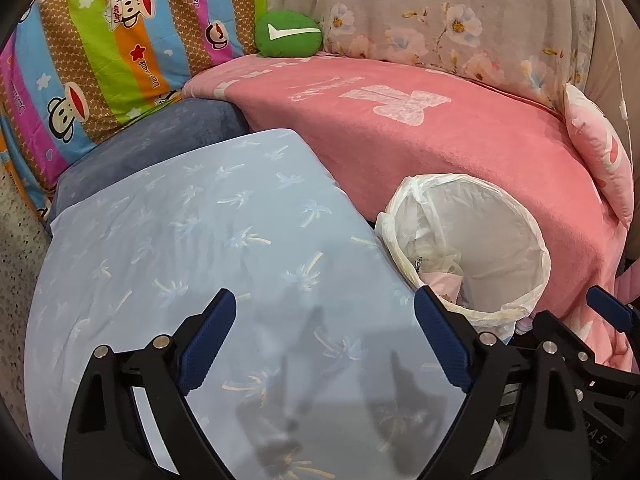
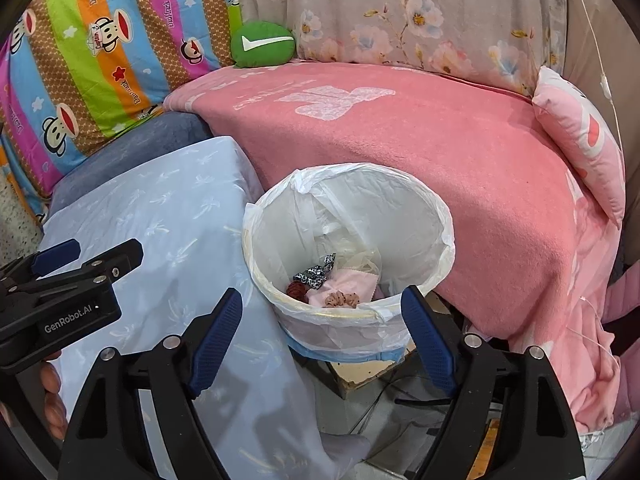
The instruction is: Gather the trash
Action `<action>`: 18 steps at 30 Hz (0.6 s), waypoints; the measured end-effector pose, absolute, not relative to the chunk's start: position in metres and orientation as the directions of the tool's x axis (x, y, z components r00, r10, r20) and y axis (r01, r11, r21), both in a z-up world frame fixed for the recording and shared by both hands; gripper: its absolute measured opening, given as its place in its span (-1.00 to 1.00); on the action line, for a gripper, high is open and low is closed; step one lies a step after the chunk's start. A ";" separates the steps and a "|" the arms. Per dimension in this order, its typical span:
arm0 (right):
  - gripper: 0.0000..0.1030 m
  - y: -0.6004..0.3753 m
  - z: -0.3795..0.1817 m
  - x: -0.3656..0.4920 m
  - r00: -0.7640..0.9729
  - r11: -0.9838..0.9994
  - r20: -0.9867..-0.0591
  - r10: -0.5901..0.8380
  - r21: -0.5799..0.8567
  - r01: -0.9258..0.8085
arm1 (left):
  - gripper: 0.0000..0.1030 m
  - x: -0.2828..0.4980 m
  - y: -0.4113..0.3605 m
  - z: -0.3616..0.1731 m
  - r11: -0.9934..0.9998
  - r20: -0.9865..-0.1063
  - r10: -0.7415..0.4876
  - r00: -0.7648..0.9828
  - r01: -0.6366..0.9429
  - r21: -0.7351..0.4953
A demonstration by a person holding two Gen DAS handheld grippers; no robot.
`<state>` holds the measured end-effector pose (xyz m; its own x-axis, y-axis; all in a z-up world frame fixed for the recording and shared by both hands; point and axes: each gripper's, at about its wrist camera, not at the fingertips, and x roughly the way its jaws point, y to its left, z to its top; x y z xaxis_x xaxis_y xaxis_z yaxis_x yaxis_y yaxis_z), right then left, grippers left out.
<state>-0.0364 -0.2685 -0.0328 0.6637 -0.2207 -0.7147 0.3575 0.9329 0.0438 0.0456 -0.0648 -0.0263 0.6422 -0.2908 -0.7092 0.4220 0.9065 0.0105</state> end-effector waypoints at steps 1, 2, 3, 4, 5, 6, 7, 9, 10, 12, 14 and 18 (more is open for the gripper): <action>0.57 -0.269 -0.033 -0.037 0.662 0.932 -0.715 -0.222 0.042 0.359 | 0.71 0.045 -0.064 -0.027 0.907 -0.710 -0.288 0.643 0.420 0.012; 0.57 -0.268 -0.034 -0.037 0.661 0.932 -0.717 -0.222 0.042 0.359 | 0.72 0.044 -0.063 -0.027 0.908 -0.710 -0.287 0.643 0.419 0.013; 0.60 -0.269 -0.034 -0.037 0.658 0.932 -0.719 -0.222 0.042 0.361 | 0.72 0.044 -0.063 -0.027 0.908 -0.710 -0.285 0.643 0.418 0.014; 0.64 -0.270 -0.035 -0.037 0.653 0.931 -0.726 -0.218 0.047 0.363 | 0.72 0.043 -0.062 -0.028 0.909 -0.711 -0.283 0.643 0.417 0.015; 0.66 -0.271 -0.037 -0.037 0.648 0.930 -0.732 -0.212 0.052 0.364 | 0.73 0.043 -0.062 -0.028 0.909 -0.712 -0.282 0.643 0.417 0.017; 0.66 -0.271 -0.038 -0.037 0.647 0.930 -0.733 -0.211 0.054 0.364 | 0.73 0.042 -0.062 -0.028 0.909 -0.711 -0.280 0.645 0.416 0.019; 0.66 -0.272 -0.038 -0.037 0.647 0.928 -0.731 -0.216 0.051 0.368 | 0.73 0.042 -0.062 -0.028 0.910 -0.711 -0.276 0.647 0.413 0.022; 0.66 -0.271 -0.039 -0.038 0.648 0.929 -0.729 -0.220 0.046 0.368 | 0.75 0.041 -0.062 -0.028 0.912 -0.711 -0.273 0.648 0.409 0.022; 0.66 -0.270 -0.039 -0.038 0.647 0.928 -0.729 -0.222 0.045 0.370 | 0.75 0.041 -0.062 -0.029 0.913 -0.711 -0.272 0.649 0.407 0.023; 0.66 -0.271 -0.039 -0.038 0.646 0.928 -0.730 -0.222 0.046 0.371 | 0.77 0.040 -0.062 -0.029 0.914 -0.711 -0.268 0.651 0.406 0.027; 0.66 -0.271 -0.039 -0.038 0.644 0.927 -0.731 -0.226 0.043 0.374 | 0.77 0.039 -0.062 -0.029 0.914 -0.711 -0.264 0.651 0.404 0.031; 0.67 -0.272 -0.038 -0.041 0.650 0.926 -0.722 -0.235 0.038 0.377 | 0.79 0.038 -0.063 -0.030 0.916 -0.709 -0.259 0.655 0.401 0.035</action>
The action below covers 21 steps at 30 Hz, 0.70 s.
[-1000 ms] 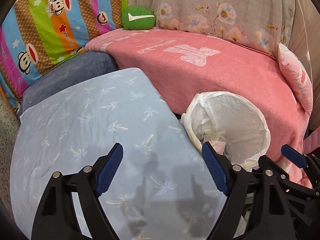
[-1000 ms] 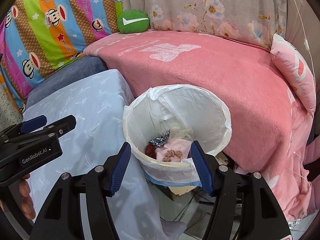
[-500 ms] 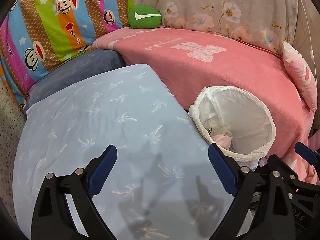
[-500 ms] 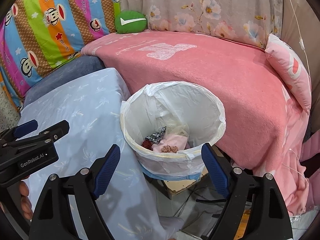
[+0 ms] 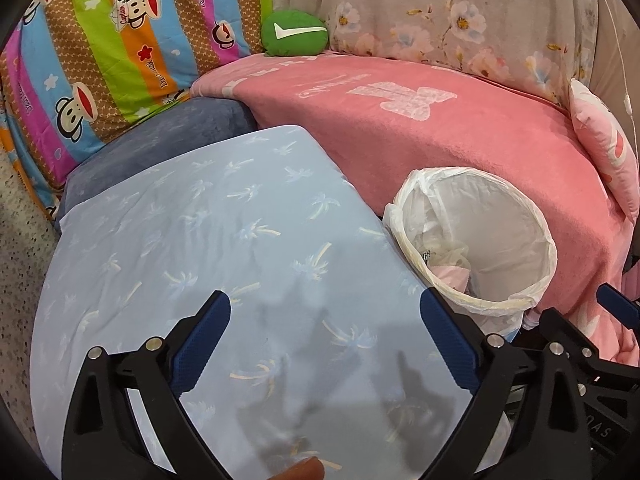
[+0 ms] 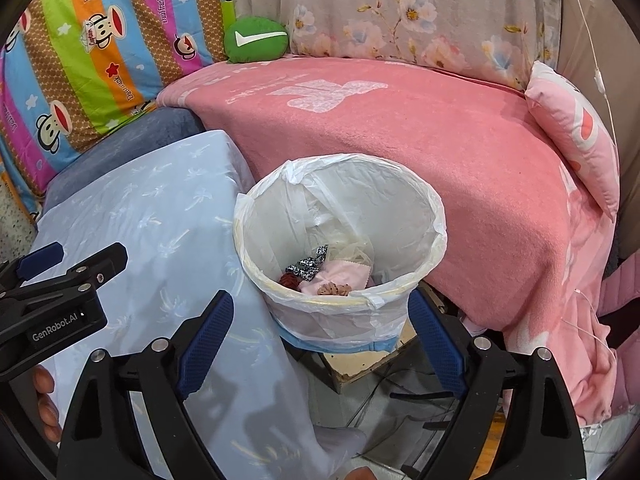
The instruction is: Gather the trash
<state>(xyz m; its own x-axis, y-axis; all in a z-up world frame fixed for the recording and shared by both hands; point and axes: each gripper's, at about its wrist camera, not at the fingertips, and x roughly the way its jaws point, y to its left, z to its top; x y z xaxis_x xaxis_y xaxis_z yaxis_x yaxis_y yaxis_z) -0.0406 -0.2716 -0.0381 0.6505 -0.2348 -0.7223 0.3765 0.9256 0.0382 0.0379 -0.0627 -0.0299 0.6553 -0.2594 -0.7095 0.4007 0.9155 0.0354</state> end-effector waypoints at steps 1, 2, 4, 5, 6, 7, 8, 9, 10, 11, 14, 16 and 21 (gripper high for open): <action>0.67 -0.272 -0.038 -0.041 0.652 0.925 -0.721 -0.236 0.039 0.378 | 0.80 0.037 -0.063 -0.030 0.916 -0.708 -0.258 0.658 0.400 0.039; 0.67 -0.272 -0.038 -0.041 0.652 0.925 -0.720 -0.238 0.038 0.379 | 0.81 0.037 -0.063 -0.030 0.916 -0.707 -0.256 0.660 0.400 0.041; 0.67 -0.271 -0.037 -0.042 0.653 0.924 -0.718 -0.242 0.035 0.381 | 0.82 0.036 -0.064 -0.031 0.917 -0.707 -0.252 0.661 0.397 0.045; 0.67 -0.271 -0.037 -0.043 0.653 0.924 -0.717 -0.242 0.034 0.380 | 0.82 0.036 -0.064 -0.031 0.917 -0.707 -0.250 0.661 0.396 0.047; 0.67 -0.271 -0.037 -0.043 0.654 0.924 -0.717 -0.243 0.034 0.381 | 0.82 0.036 -0.065 -0.031 0.917 -0.708 -0.248 0.661 0.395 0.048; 0.67 -0.271 -0.036 -0.043 0.653 0.924 -0.717 -0.243 0.034 0.381 | 0.82 0.035 -0.065 -0.031 0.917 -0.709 -0.249 0.660 0.396 0.047; 0.67 -0.271 -0.036 -0.044 0.654 0.924 -0.717 -0.243 0.034 0.381 | 0.82 0.035 -0.065 -0.031 0.917 -0.709 -0.249 0.660 0.397 0.048; 0.67 -0.271 -0.036 -0.043 0.654 0.924 -0.717 -0.243 0.034 0.381 | 0.82 0.035 -0.065 -0.031 0.917 -0.709 -0.248 0.661 0.397 0.049; 0.67 -0.271 -0.036 -0.043 0.653 0.924 -0.717 -0.244 0.032 0.380 | 0.83 0.034 -0.065 -0.031 0.917 -0.708 -0.247 0.661 0.396 0.051; 0.67 -0.271 -0.036 -0.044 0.653 0.924 -0.716 -0.245 0.030 0.380 | 0.84 0.034 -0.065 -0.031 0.917 -0.709 -0.246 0.661 0.396 0.051; 0.68 -0.272 -0.035 -0.044 0.655 0.924 -0.715 -0.243 0.034 0.380 | 0.85 0.035 -0.066 -0.032 0.921 -0.716 -0.228 0.660 0.384 0.061; 0.68 -0.273 -0.034 -0.043 0.654 0.925 -0.716 -0.243 0.032 0.379 | 0.85 0.036 -0.066 -0.033 0.924 -0.723 -0.220 0.655 0.377 0.060; 0.68 -0.274 -0.035 -0.042 0.652 0.925 -0.719 -0.241 0.033 0.378 | 0.85 0.036 -0.068 -0.035 0.926 -0.729 -0.210 0.651 0.372 0.066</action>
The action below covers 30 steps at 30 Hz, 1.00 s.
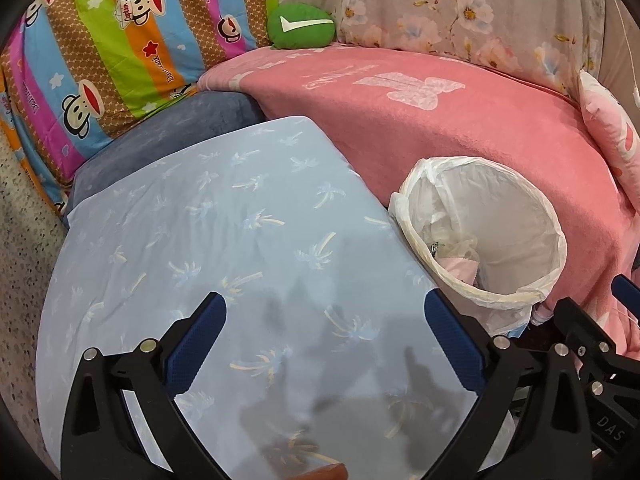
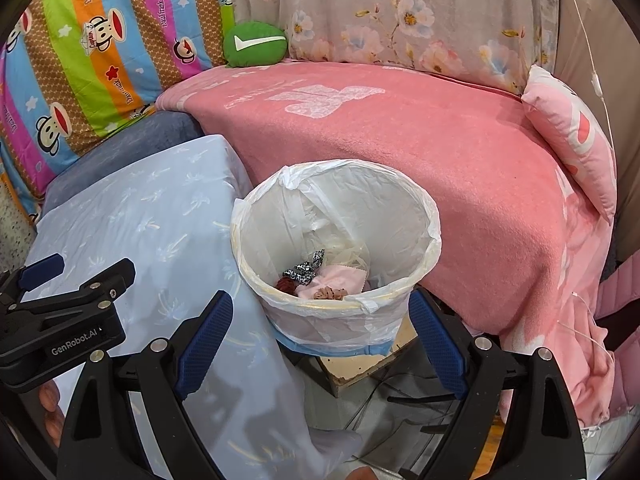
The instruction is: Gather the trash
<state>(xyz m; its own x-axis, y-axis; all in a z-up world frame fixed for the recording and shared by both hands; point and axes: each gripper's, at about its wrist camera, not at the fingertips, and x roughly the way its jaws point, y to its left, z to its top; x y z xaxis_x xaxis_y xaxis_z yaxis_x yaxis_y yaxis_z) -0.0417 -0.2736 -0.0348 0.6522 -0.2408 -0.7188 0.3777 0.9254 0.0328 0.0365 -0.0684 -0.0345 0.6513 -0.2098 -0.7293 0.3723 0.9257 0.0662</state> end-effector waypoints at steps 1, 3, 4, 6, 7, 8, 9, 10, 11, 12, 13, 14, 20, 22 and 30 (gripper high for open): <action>0.68 -0.274 -0.035 -0.042 0.652 0.925 -0.719 -0.241 0.033 0.379 | 0.85 0.036 -0.068 -0.035 0.925 -0.730 -0.210 0.651 0.374 0.067; 0.68 -0.273 -0.036 -0.042 0.650 0.925 -0.722 -0.240 0.034 0.379 | 0.85 0.036 -0.069 -0.035 0.924 -0.731 -0.209 0.649 0.375 0.069; 0.68 -0.273 -0.036 -0.042 0.649 0.925 -0.721 -0.241 0.033 0.379 | 0.85 0.036 -0.069 -0.036 0.925 -0.732 -0.209 0.648 0.374 0.068; 0.68 -0.273 -0.036 -0.042 0.649 0.925 -0.722 -0.241 0.031 0.379 | 0.85 0.036 -0.070 -0.036 0.926 -0.733 -0.206 0.648 0.371 0.068; 0.68 -0.273 -0.037 -0.042 0.647 0.925 -0.723 -0.242 0.030 0.379 | 0.85 0.036 -0.070 -0.037 0.926 -0.734 -0.206 0.647 0.372 0.069; 0.68 -0.273 -0.037 -0.042 0.647 0.925 -0.723 -0.242 0.029 0.379 | 0.85 0.035 -0.070 -0.037 0.925 -0.735 -0.205 0.647 0.374 0.071; 0.68 -0.273 -0.038 -0.042 0.646 0.925 -0.724 -0.243 0.029 0.379 | 0.85 0.035 -0.071 -0.037 0.924 -0.735 -0.204 0.646 0.375 0.073; 0.68 -0.274 -0.038 -0.042 0.646 0.924 -0.724 -0.243 0.029 0.381 | 0.85 0.035 -0.071 -0.038 0.923 -0.736 -0.205 0.646 0.377 0.073; 0.68 -0.274 -0.038 -0.043 0.646 0.924 -0.723 -0.244 0.030 0.382 | 0.85 0.034 -0.072 -0.037 0.923 -0.735 -0.206 0.646 0.378 0.074; 0.68 -0.274 -0.038 -0.043 0.646 0.923 -0.723 -0.244 0.030 0.383 | 0.85 0.034 -0.072 -0.037 0.923 -0.734 -0.205 0.647 0.377 0.075; 0.68 -0.274 -0.037 -0.043 0.646 0.923 -0.722 -0.245 0.031 0.384 | 0.85 0.033 -0.072 -0.037 0.924 -0.733 -0.204 0.649 0.376 0.076; 0.68 -0.274 -0.037 -0.043 0.646 0.922 -0.722 -0.246 0.030 0.385 | 0.85 0.033 -0.073 -0.037 0.923 -0.733 -0.204 0.649 0.376 0.076; 0.68 -0.275 -0.036 -0.045 0.648 0.922 -0.720 -0.247 0.032 0.387 | 0.85 0.033 -0.075 -0.038 0.924 -0.742 -0.207 0.638 0.377 0.066; 0.68 -0.276 -0.036 -0.045 0.649 0.921 -0.720 -0.247 0.034 0.388 | 0.85 0.033 -0.076 -0.038 0.924 -0.741 -0.210 0.637 0.378 0.063; 0.68 -0.278 -0.035 -0.048 0.651 0.919 -0.718 -0.247 0.040 0.393 | 0.85 0.033 -0.078 -0.040 0.928 -0.749 -0.213 0.628 0.369 0.046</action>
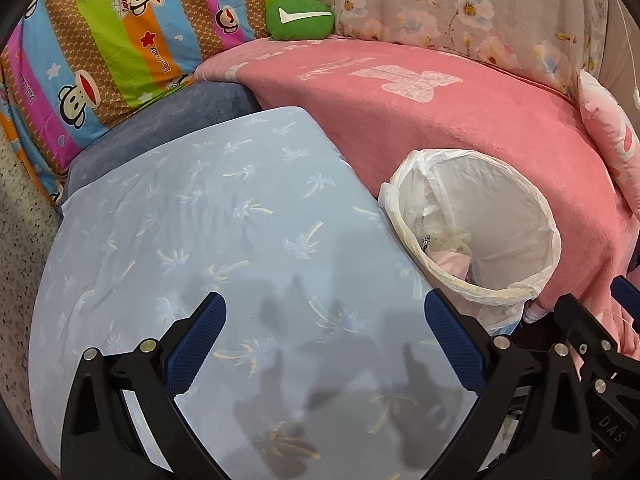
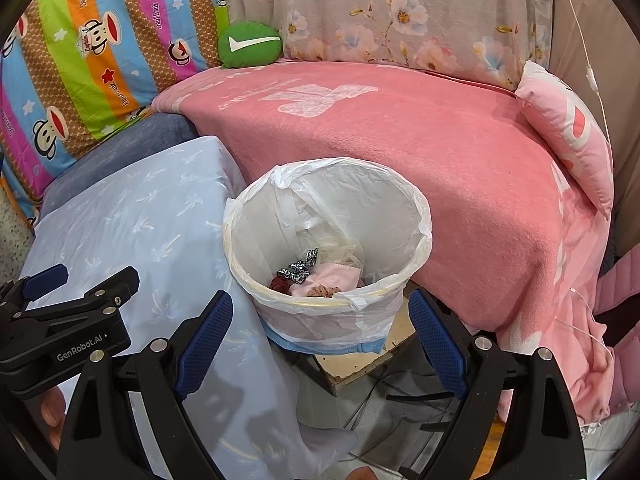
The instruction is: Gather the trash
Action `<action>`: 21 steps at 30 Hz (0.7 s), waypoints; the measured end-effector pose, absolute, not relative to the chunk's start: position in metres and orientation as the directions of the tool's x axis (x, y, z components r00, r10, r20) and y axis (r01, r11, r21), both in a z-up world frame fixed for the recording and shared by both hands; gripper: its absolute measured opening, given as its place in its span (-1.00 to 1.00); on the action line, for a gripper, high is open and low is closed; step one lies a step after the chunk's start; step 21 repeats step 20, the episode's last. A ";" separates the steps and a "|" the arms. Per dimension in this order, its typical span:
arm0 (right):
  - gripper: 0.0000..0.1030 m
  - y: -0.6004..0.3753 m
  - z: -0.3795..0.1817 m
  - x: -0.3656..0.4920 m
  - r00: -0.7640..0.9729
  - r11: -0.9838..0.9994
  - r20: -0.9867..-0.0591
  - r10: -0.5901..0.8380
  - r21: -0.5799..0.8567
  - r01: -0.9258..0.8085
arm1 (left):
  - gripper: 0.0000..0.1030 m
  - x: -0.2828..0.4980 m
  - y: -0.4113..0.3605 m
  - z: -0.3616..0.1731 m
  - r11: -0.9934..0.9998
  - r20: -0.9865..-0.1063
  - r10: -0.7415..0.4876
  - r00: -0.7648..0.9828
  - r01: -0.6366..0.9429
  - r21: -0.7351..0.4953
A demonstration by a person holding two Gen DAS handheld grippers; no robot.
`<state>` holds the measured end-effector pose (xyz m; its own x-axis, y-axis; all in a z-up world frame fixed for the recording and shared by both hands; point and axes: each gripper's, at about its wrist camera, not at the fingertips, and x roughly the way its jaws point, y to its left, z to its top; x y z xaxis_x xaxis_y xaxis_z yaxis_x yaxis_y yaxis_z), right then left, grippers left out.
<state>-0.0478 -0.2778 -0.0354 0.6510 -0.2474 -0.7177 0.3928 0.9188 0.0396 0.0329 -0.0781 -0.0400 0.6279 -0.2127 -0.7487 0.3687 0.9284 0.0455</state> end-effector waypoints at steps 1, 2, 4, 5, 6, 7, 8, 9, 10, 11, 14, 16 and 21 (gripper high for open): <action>0.68 -0.278 -0.035 -0.048 0.651 0.919 -0.718 -0.247 0.040 0.392 | 0.85 0.033 -0.079 -0.040 0.928 -0.747 -0.209 0.631 0.368 0.051; 0.68 -0.278 -0.035 -0.048 0.651 0.919 -0.718 -0.246 0.040 0.392 | 0.85 0.032 -0.079 -0.040 0.929 -0.747 -0.207 0.632 0.367 0.054; 0.68 -0.278 -0.036 -0.048 0.649 0.919 -0.720 -0.246 0.039 0.392 | 0.85 0.032 -0.079 -0.040 0.929 -0.746 -0.205 0.633 0.367 0.057; 0.68 -0.279 -0.036 -0.048 0.648 0.919 -0.721 -0.245 0.040 0.392 | 0.85 0.032 -0.080 -0.040 0.929 -0.746 -0.202 0.634 0.365 0.058; 0.68 -0.278 -0.036 -0.048 0.649 0.919 -0.721 -0.244 0.041 0.392 | 0.85 0.032 -0.080 -0.040 0.929 -0.745 -0.202 0.635 0.365 0.059; 0.68 -0.279 -0.036 -0.048 0.649 0.919 -0.721 -0.245 0.040 0.392 | 0.85 0.032 -0.080 -0.040 0.929 -0.744 -0.201 0.637 0.365 0.061; 0.68 -0.279 -0.036 -0.048 0.649 0.919 -0.720 -0.244 0.041 0.392 | 0.85 0.031 -0.080 -0.040 0.929 -0.743 -0.200 0.639 0.365 0.063; 0.68 -0.279 -0.036 -0.048 0.649 0.919 -0.721 -0.243 0.043 0.392 | 0.85 0.031 -0.080 -0.040 0.929 -0.742 -0.199 0.640 0.365 0.065; 0.68 -0.279 -0.036 -0.048 0.649 0.919 -0.721 -0.244 0.043 0.393 | 0.85 0.031 -0.080 -0.040 0.928 -0.742 -0.200 0.640 0.367 0.067; 0.68 -0.278 -0.036 -0.048 0.650 0.919 -0.720 -0.244 0.043 0.393 | 0.85 0.031 -0.081 -0.039 0.927 -0.741 -0.201 0.641 0.368 0.067; 0.68 -0.278 -0.036 -0.049 0.651 0.918 -0.719 -0.245 0.044 0.394 | 0.85 0.030 -0.082 -0.039 0.926 -0.739 -0.198 0.644 0.370 0.075; 0.68 -0.278 -0.036 -0.049 0.652 0.917 -0.718 -0.246 0.046 0.397 | 0.85 0.029 -0.082 -0.039 0.926 -0.737 -0.196 0.647 0.370 0.079; 0.68 -0.279 -0.035 -0.049 0.652 0.916 -0.717 -0.246 0.047 0.397 | 0.85 0.030 -0.083 -0.038 0.924 -0.739 -0.199 0.643 0.374 0.077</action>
